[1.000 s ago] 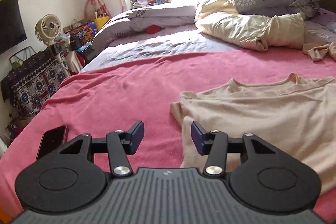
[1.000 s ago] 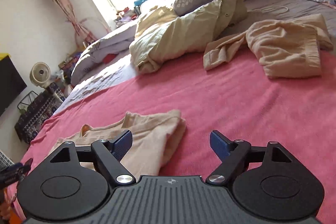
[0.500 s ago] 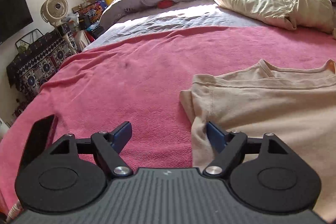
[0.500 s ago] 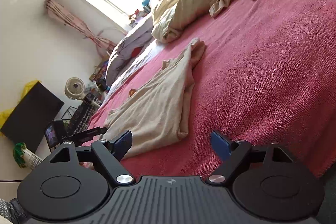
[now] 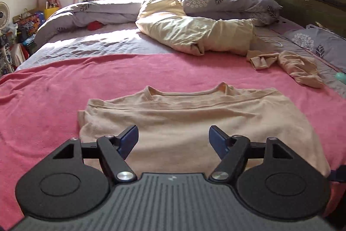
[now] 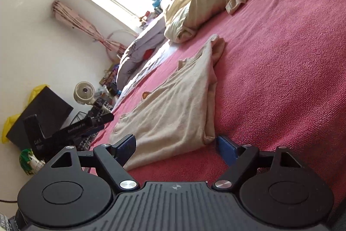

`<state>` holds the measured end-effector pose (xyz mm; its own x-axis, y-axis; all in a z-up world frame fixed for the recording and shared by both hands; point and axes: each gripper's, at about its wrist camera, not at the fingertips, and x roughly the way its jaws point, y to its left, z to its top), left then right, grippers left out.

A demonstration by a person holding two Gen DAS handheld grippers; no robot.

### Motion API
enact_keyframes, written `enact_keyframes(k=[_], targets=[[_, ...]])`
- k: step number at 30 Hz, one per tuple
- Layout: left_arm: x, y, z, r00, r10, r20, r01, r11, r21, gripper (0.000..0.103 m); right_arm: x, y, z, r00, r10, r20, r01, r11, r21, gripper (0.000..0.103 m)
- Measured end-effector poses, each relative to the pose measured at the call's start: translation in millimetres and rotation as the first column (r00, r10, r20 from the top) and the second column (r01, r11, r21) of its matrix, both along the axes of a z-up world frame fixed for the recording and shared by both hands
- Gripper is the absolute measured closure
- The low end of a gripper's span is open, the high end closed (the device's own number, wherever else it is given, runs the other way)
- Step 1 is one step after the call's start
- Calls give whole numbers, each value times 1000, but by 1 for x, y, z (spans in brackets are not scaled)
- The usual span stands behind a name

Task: Fold clothes

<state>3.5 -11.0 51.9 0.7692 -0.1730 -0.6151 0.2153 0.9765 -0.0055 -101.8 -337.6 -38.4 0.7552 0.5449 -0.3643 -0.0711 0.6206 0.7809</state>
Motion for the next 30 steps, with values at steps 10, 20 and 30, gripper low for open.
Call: enact_keyframes(k=[10,20,30], targets=[[-14,33,-36,977,188,-97,-180,980,84,28,17,11,-5,999,-22,-44,27,993,111,32],[-35,86,-39,947,307,-91,-301,951,70,21,23,-6,-38,964,-164,-210,217,940,262,89],[-66,121,-32,932,359,-52,-361,932,-35,21,62,87,79,996,-68,58,78,975,-206,93]])
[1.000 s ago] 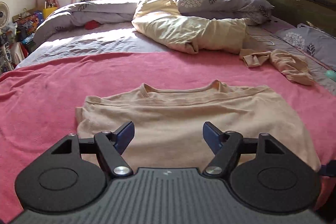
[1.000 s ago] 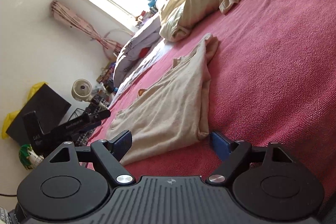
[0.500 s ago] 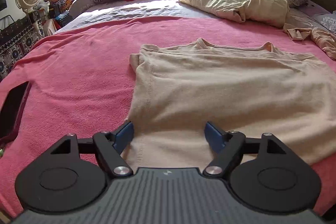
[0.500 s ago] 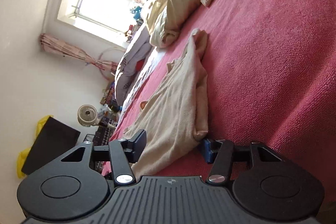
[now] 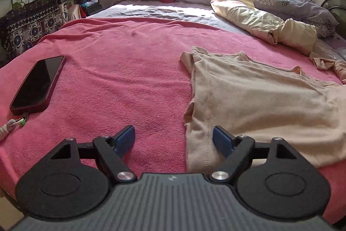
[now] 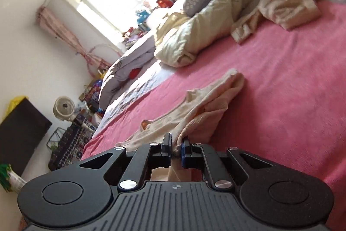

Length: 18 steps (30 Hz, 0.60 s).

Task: Fold clothes

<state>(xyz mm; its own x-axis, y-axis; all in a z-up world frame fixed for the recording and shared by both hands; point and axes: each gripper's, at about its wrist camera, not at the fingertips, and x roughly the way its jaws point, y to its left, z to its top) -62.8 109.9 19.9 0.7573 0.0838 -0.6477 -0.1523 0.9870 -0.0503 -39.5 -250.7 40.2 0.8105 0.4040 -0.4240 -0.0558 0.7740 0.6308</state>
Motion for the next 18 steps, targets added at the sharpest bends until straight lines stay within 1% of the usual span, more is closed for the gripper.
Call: enact_keyframes(k=[2,4,6,7,9,10,11,13,15,17,18], targets=[[-13,21,2,999,51,19,-50,998,-47,22,13,46,22,992,117,43,-112,988,-102,93],[-29,45,2,993,110,30,-107,989,-107,22,22,103,28,964,260,55,-245,949,-197,93],[-45,68,1,985,169,37,-161,972,-170,23,29,159,21,923,383,34,-360,891,-277,93],[-51,77,-1,983,181,38,-170,966,-194,23,32,185,14,901,433,12,-408,857,-315,93],[-59,84,-2,982,185,44,-172,964,-204,23,34,229,-9,865,499,-62,-481,786,-388,93],[-63,86,-4,983,178,48,-165,966,-200,23,32,246,-21,851,514,-107,-507,753,-419,93],[-65,86,-5,984,172,51,-159,968,-192,23,25,257,-29,848,514,-129,-513,735,-444,93],[-67,84,-7,985,162,57,-150,973,-174,23,13,265,-27,852,514,-95,-487,715,-502,93],[-66,81,-9,985,161,63,-149,976,-161,23,5,269,-16,845,530,-76,-483,693,-536,93],[-63,79,-10,985,159,72,-146,976,-163,23,-1,269,-7,829,557,-45,-489,685,-540,92],[-63,79,-9,985,156,76,-142,975,-168,23,-3,270,-5,815,578,-39,-500,668,-551,91]])
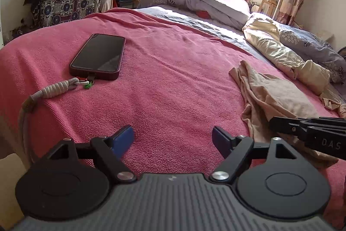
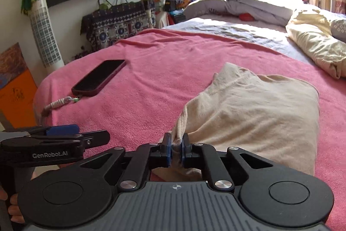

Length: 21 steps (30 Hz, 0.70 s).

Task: Fold clothes

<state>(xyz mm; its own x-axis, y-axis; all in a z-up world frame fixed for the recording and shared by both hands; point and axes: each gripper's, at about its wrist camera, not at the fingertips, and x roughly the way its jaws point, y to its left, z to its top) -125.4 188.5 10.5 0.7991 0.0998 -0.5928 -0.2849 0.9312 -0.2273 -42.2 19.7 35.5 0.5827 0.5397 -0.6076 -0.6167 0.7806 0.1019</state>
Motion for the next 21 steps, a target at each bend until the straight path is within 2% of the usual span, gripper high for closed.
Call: enact_keyframes(k=[3,5,6,8,9,10,11,12,14,17,18,20,21], targets=[[0,2,1,1000,0,4,0,1000,-11,22,1,3,-5,992,122,-40,-122,993,10,73],[0,4,5,1000,-2,9,2,1000,-7,22,-7,0,-10,983,173,-69,-172,985,25,45],[0,5,7,1000,-3,11,3,1000,-5,22,-13,-6,-9,983,172,-60,-170,985,30,44],[1,-2,13,1000,-18,12,17,998,53,23,-25,-22,-2,991,133,-13,-133,991,29,44],[3,-9,16,999,-40,16,39,995,94,23,-31,-30,2,994,106,29,-106,994,13,42],[4,-18,20,996,-83,20,79,987,142,23,-38,-37,6,993,77,91,-75,997,-25,34],[5,-29,23,990,-137,23,130,974,187,23,-46,-44,10,984,47,174,-33,996,-85,25],[4,-38,26,982,-186,26,175,959,222,23,-53,-49,11,969,30,247,8,989,-151,21],[4,-62,31,948,-317,28,293,905,308,22,-61,-55,8,939,38,341,62,959,-277,17],[8,-93,37,886,-464,-4,426,809,406,21,-67,-65,-4,917,62,395,106,914,-390,17],[10,-99,37,874,-486,-12,444,788,426,20,-68,-68,-8,914,60,401,121,904,-411,17],[19,-111,35,868,-495,-38,453,758,469,20,-68,-72,-15,909,41,414,154,892,-425,17],[25,-114,31,877,-476,-62,443,752,488,20,-68,-74,-18,908,28,419,167,892,-421,17]])
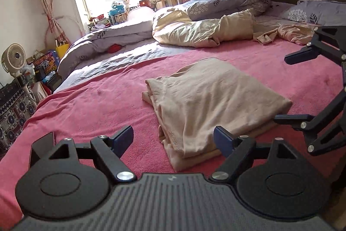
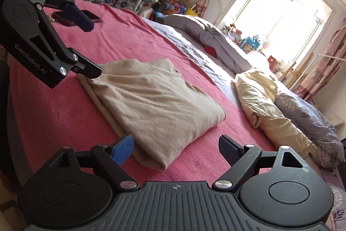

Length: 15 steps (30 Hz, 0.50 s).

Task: Fold clothes

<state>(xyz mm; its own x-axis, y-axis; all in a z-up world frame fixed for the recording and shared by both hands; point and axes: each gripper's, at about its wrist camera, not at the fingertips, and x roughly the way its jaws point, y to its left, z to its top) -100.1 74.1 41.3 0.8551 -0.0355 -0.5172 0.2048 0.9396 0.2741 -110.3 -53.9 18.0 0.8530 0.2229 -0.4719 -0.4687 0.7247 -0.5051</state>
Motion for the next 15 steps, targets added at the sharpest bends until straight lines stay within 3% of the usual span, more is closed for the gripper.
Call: enact_keyframes(k=[3,9,12,15], targets=[[16,-7,-15,995,97,-27,-93,988,127,20,0,-2,-7,1000,-23,20,23,1000,2,17],[21,7,-31,970,235,-67,-213,948,235,19,2,-8,-18,996,-52,78,56,997,-49,15],[11,21,-26,967,248,-67,-231,953,194,19,3,-13,-21,993,-63,96,68,997,-46,10],[-1,23,-2,982,186,-33,-182,980,86,20,4,-10,-24,992,-47,117,53,997,-49,9]])
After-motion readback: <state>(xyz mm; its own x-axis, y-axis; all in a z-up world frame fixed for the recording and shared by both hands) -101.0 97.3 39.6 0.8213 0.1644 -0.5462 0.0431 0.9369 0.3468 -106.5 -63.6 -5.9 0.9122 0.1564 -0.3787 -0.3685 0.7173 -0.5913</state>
